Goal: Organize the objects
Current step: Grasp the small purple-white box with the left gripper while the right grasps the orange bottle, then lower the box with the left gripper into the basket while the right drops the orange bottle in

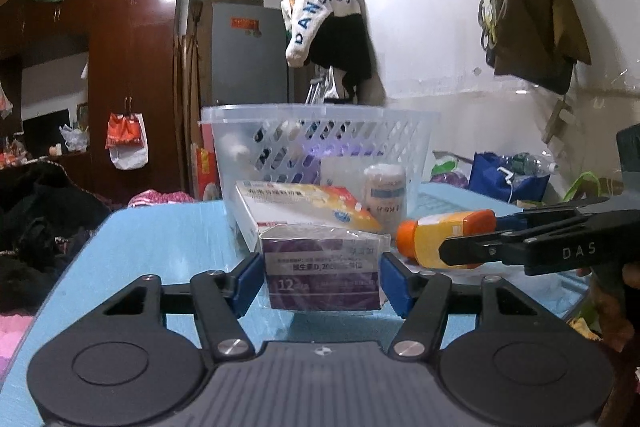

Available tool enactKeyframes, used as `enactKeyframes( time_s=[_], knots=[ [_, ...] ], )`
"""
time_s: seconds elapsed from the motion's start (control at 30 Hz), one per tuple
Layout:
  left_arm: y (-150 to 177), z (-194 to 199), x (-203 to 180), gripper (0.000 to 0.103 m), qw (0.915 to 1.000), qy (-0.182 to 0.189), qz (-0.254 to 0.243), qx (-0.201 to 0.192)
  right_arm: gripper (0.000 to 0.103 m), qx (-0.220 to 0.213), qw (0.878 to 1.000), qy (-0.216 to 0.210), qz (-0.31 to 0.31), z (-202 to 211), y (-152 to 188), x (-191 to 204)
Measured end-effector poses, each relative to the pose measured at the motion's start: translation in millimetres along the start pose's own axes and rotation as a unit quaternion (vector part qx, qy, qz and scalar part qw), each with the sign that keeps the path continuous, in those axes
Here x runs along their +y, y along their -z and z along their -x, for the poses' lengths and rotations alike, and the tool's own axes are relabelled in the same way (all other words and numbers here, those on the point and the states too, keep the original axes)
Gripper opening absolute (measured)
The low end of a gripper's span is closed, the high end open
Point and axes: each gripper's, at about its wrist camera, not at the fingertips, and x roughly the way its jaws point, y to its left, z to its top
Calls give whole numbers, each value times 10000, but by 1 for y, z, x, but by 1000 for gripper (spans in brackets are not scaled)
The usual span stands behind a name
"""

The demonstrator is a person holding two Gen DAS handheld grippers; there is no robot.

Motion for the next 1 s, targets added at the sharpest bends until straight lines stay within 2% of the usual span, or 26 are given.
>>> enactKeyframes(
  time_s=[0.47, 0.67, 0.77, 0.9, 1.0],
  knots=[
    [-8, 11, 9, 66, 9995, 5, 126, -275, 56, -364, 9993, 12, -19, 21, -16, -16],
    [-21, 10, 9, 66, 9989, 129, 232, -395, 56, -531, 9986, 35, 78, 28, -32, -16],
    [-42, 10, 8, 66, 9976, 224, 239, -606, 56, -677, 9975, 53, 208, 35, -53, -16],
    [-97, -2, 4, 66, 9951, 318, 151, -929, 56, -958, 9943, 150, 440, 33, -100, -20],
    [-143, -35, 5, 66, 9955, 392, 226, -835, 56, -1077, 9918, 364, 588, 12, -137, -27]
  ],
)
